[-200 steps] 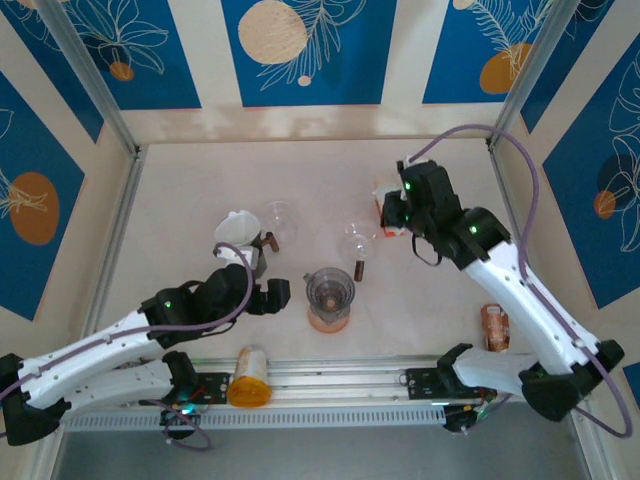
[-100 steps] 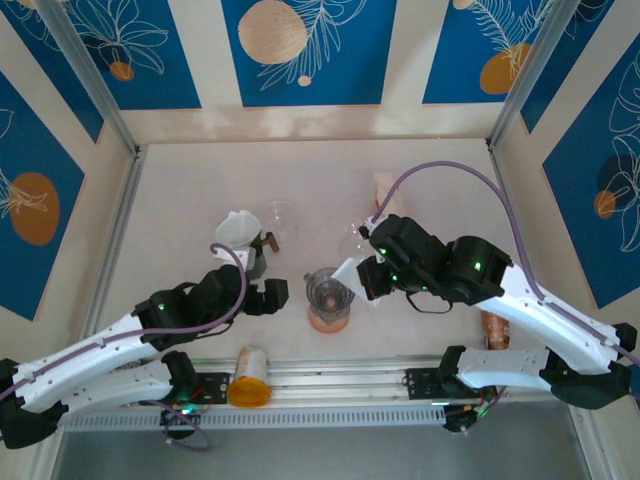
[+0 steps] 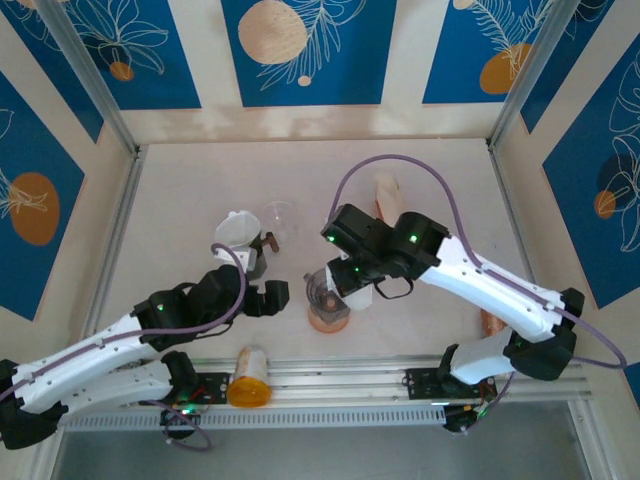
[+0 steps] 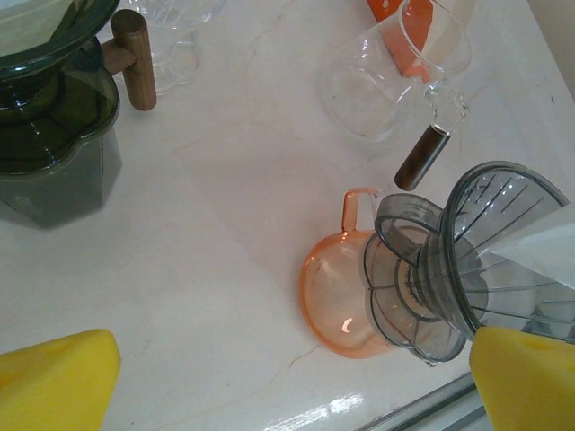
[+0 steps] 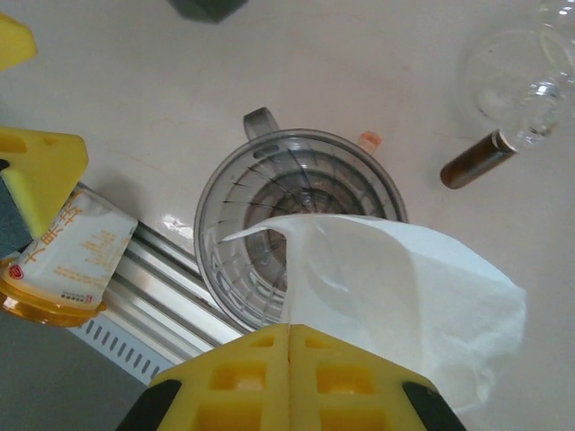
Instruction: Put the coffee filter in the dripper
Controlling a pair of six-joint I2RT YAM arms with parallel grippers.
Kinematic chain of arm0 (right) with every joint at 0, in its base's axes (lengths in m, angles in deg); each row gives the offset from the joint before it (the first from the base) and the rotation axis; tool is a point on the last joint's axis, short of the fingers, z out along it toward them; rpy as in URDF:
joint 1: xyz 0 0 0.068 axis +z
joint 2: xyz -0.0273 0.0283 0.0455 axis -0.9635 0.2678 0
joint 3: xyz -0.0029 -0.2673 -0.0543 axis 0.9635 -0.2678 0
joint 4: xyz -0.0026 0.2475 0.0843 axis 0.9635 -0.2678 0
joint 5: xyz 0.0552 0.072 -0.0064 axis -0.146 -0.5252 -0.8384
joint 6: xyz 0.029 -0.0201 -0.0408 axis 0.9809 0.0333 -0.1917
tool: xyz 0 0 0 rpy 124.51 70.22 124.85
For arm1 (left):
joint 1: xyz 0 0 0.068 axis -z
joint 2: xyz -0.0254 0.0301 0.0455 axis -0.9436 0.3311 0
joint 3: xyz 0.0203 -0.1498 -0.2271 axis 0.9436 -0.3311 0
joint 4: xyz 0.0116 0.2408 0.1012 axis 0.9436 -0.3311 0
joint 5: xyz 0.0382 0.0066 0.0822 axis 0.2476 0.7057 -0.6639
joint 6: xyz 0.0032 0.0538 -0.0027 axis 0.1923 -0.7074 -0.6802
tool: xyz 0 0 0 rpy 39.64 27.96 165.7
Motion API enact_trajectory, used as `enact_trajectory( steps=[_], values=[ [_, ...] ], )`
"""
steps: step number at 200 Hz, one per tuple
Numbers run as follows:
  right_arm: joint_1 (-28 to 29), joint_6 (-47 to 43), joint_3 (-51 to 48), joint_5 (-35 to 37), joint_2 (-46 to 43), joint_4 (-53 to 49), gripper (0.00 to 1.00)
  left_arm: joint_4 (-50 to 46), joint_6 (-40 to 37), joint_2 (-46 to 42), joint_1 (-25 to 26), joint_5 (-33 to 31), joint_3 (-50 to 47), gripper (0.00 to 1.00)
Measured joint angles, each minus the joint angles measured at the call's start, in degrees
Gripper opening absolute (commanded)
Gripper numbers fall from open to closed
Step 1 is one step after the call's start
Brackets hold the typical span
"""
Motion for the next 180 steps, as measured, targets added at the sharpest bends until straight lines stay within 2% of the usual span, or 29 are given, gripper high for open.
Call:
enact_trajectory(
  steps=[62, 145, 180],
  values=[
    [-1.29, -2.73, 0.24, -4.52, 5.92, 2.38, 0.00, -0.02, -1.05, -0.63, -0.02, 0.85, 0.04, 1.00],
    [-2.40, -2.71, -8.09, -7.63, 6.64, 8.35, 0.00, 0.00, -1.03, -1.01, -0.02, 1.46, 0.04, 1.00],
    [-2.38, -2.19, -9.01, -7.80, 6.62, 9.92, 0.24, 0.04, -1.03, -0.94, -0.02, 2.12, 0.07, 1.00]
  ],
)
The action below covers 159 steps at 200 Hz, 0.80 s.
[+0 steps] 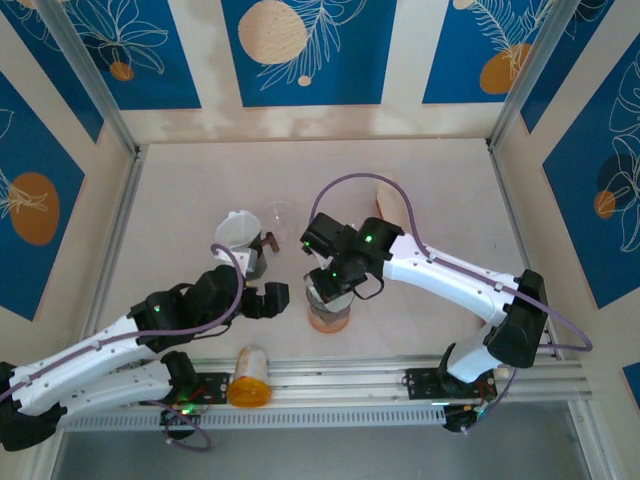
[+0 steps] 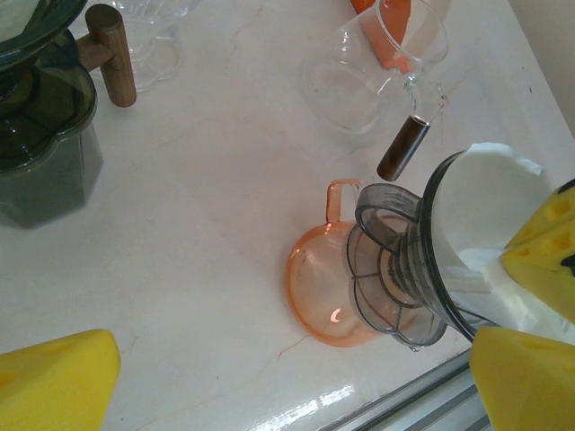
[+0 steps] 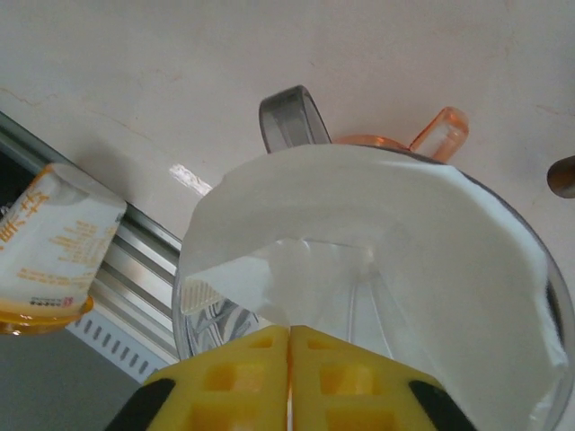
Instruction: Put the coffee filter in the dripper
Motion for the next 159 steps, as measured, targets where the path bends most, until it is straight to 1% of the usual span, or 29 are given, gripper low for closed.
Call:
enact_trajectory(
  steps=[16, 38, 52, 83, 98, 134, 159],
  values=[
    [0.00, 0.09, -0.13, -0.07, -0.39, 0.81, 0.31, 0.02, 0.02, 0.07, 0.00, 0.26, 0.09, 1.00],
    [0.00, 0.37, -0.98, 0.22, -2.93, 1.55, 0.46, 0.22, 0.02, 0.28, 0.00, 0.66, 0.28, 1.00],
    [0.00, 0.83, -1.14, 0.68, -5.51, 1.55, 0.53, 0.39, 0.00, 0.96, -0.02, 1.05, 0.74, 1.00],
    [-0.39, 2.25, -3.34, 2.95, -12.96, 2.23, 0.56, 1.49, -0.50, 4.42, -0.07, 2.19, 3.52, 1.00],
    [-1.01, 2.78, -5.18, 4.79, -16.48, 2.29, 0.58, 1.77, -1.46, 7.65, -0.11, 3.04, 6.19, 0.93],
    [-3.08, 4.35, -10.12, 8.41, -22.47, 2.49, 0.60, 2.62, -3.48, 16.70, -0.11, 4.35, 13.11, 0.92],
    [-4.11, 5.11, -13.42, 8.70, -24.15, 2.78, 0.59, 2.56, -4.92, 21.55, -0.11, 4.68, 15.96, 0.81]
  ],
)
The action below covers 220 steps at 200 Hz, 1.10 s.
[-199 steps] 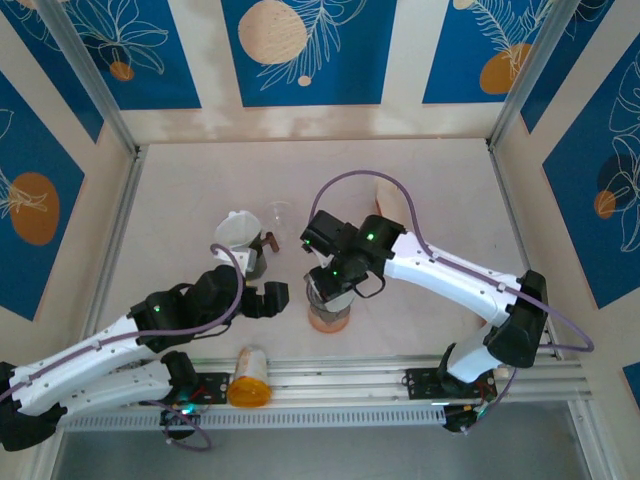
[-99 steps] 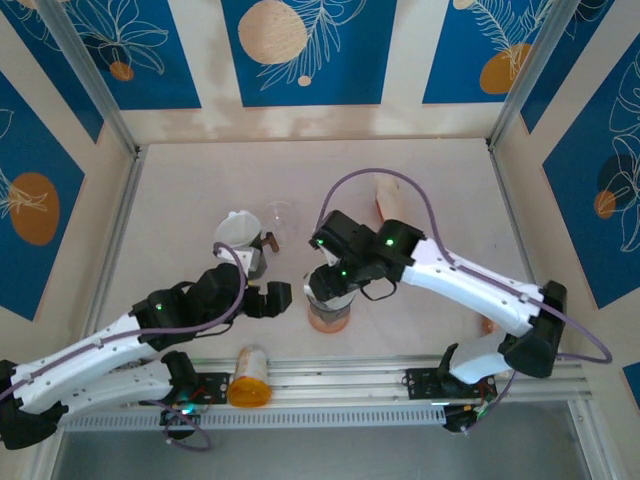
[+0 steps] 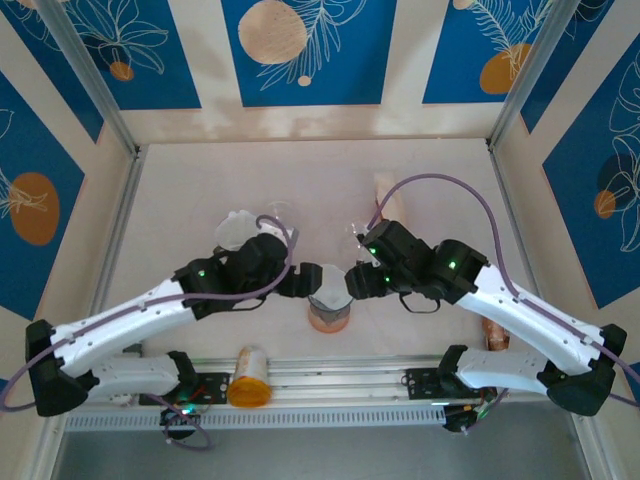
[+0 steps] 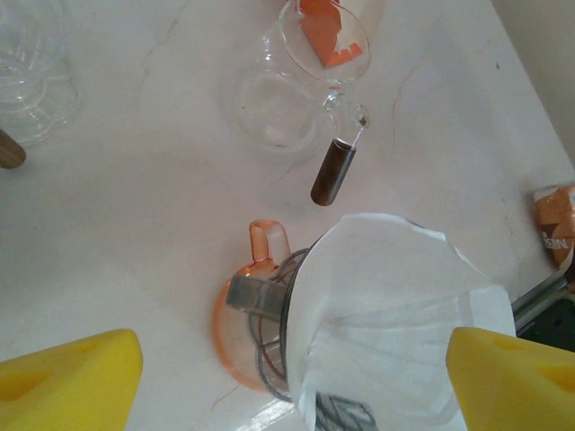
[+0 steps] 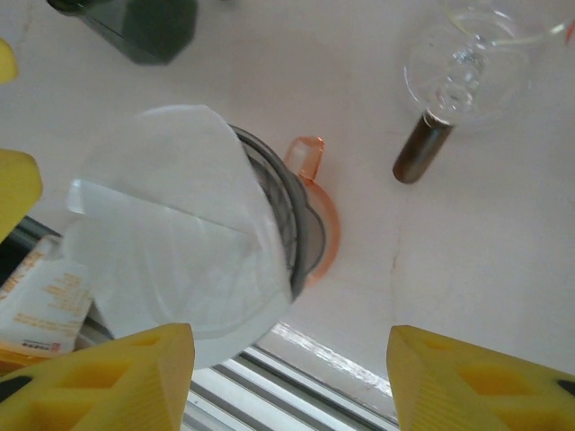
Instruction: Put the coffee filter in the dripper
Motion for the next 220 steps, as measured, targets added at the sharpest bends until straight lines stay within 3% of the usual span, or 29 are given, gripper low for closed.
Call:
enact_trajectory(
  steps=[27, 80, 129, 182, 220],
  values=[
    [-0.24, 0.20, -2.27, 0.02, -0.28, 0.92, 0.60, -0.44, -0.55, 3.52, 0.00, 1.36, 0.31, 0.61],
    [-2.01, 0.11, -3.10, -1.53, 0.57, 4.07, 0.60, -0.87, 0.37, 3.85, 0.00, 4.35, -1.14, 0.49],
    [-3.43, -0.94, -3.43, -3.30, 5.18, 7.48, 0.59, -0.87, 0.61, 3.54, -0.02, 6.51, -2.82, 0.46],
    [-4.35, -1.09, -6.69, -3.37, 6.29, 8.81, 0.49, -0.85, 1.01, 2.75, 0.00, 6.69, -3.72, 0.45],
    [-4.42, -0.92, -7.32, -3.32, 6.62, 8.85, 0.49, -0.72, 1.75, 1.86, 0.00, 6.75, -4.98, 0.46]
  ],
)
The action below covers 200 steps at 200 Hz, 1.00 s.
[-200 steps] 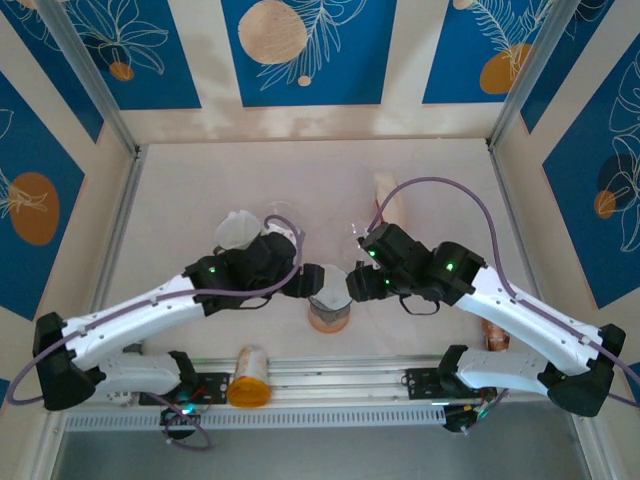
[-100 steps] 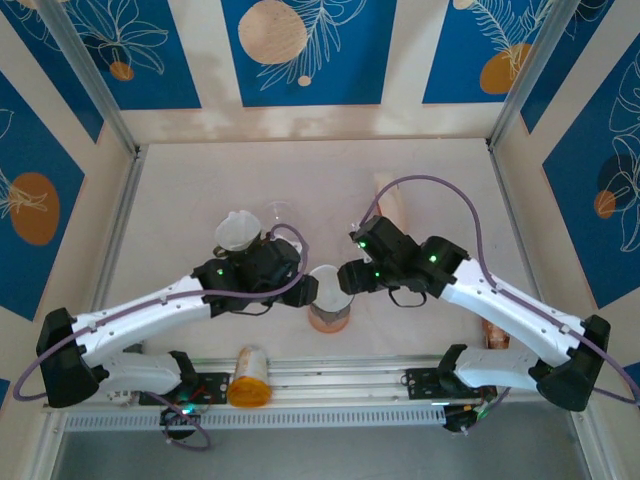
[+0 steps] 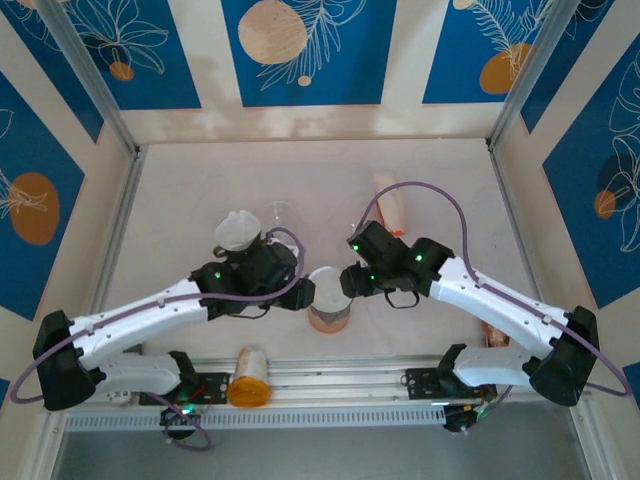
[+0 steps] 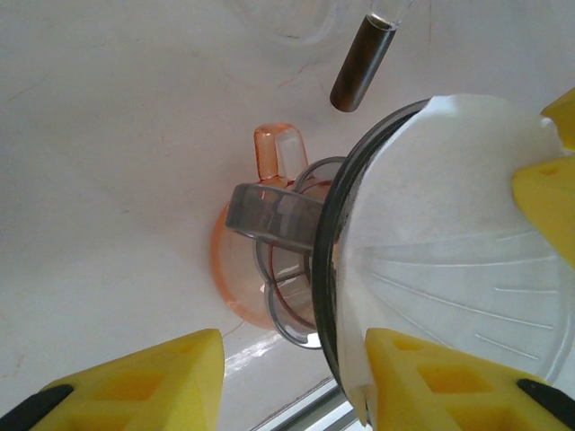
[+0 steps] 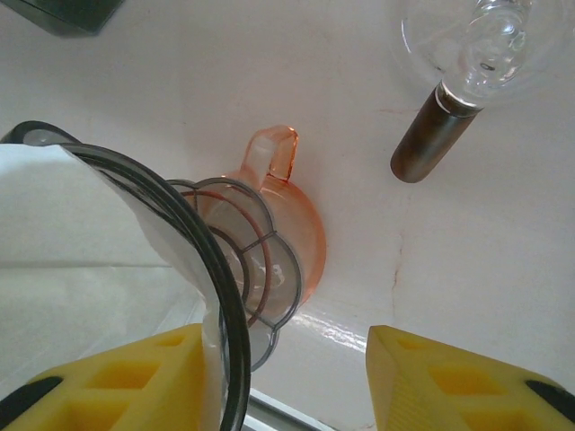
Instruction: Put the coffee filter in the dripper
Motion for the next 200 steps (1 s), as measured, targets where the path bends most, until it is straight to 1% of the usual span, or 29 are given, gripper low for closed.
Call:
enact_trajectory(
  steps=[7, 19, 44, 58, 76, 108, 153, 200],
  values=[
    [0.00, 0.02, 0.00, 0.00, 0.00, 0.00, 0.50, 0.17, 0.17, -0.55, 0.00, 0.20, -0.37, 0.46],
    [0.00, 0.13, 0.00, -0.02, 0.00, 0.02, 0.55, 0.44, 0.39, -1.49, 0.00, 0.35, -0.92, 0.46],
    [0.02, 0.09, 0.00, 0.00, 0.00, 0.50, 0.62, 0.90, 0.39, -2.32, 0.00, 0.37, -1.09, 0.46],
    [0.09, -0.15, 0.04, -0.04, 0.02, 0.94, 0.65, 0.98, 0.39, -2.32, -0.02, 0.37, -1.16, 0.46],
    [0.44, -0.48, 1.03, 0.00, 1.01, 1.07, 0.66, 1.11, 0.42, -2.14, 0.00, 0.39, -1.27, 0.46],
    [2.27, -1.62, 3.54, 0.31, 5.29, 1.33, 0.68, 1.16, 0.39, -1.64, -0.02, 0.39, -1.29, 0.46],
    [3.74, -3.26, 3.65, 1.92, 10.05, 0.70, 0.69, 1.16, 0.39, -1.60, -0.02, 0.42, -1.29, 0.46],
    [4.22, -4.11, 3.65, 3.91, 12.41, 0.22, 0.69, 1.27, 0.39, -0.87, 0.00, 0.66, -1.29, 0.46]
  ],
)
